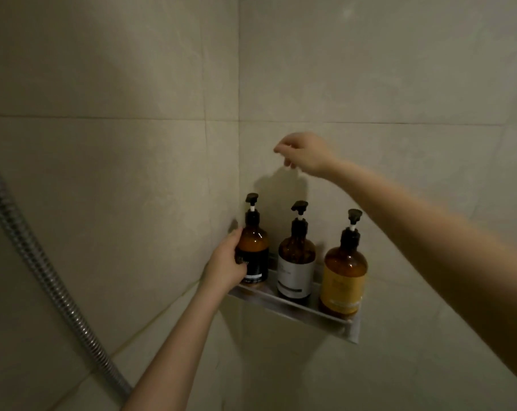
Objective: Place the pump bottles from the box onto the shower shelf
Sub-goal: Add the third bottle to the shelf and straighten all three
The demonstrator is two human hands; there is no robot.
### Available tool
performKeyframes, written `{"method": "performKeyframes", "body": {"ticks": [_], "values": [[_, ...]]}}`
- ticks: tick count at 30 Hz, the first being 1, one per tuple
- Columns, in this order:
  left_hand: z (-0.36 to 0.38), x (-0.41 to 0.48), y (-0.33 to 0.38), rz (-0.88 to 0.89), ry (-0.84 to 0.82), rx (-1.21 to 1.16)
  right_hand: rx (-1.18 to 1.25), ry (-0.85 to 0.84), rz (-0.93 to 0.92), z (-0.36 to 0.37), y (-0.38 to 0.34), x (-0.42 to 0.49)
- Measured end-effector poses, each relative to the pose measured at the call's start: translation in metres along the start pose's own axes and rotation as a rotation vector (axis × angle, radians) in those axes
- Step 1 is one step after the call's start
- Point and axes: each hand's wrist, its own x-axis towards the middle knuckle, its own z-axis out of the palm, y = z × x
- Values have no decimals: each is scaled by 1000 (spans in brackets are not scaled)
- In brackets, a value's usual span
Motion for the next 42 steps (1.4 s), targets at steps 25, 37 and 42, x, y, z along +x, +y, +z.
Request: {"method": "performKeyframes", "body": {"ticks": [25, 37, 42], "values": [[1, 11, 21, -61, 35, -264, 455, 39, 490, 74, 126, -204], [7, 11, 26, -49, 62, -228, 413, 145, 569, 90, 128, -202], [5, 8, 26, -57, 47, -270, 392, 99, 546, 84, 130, -199]]}}
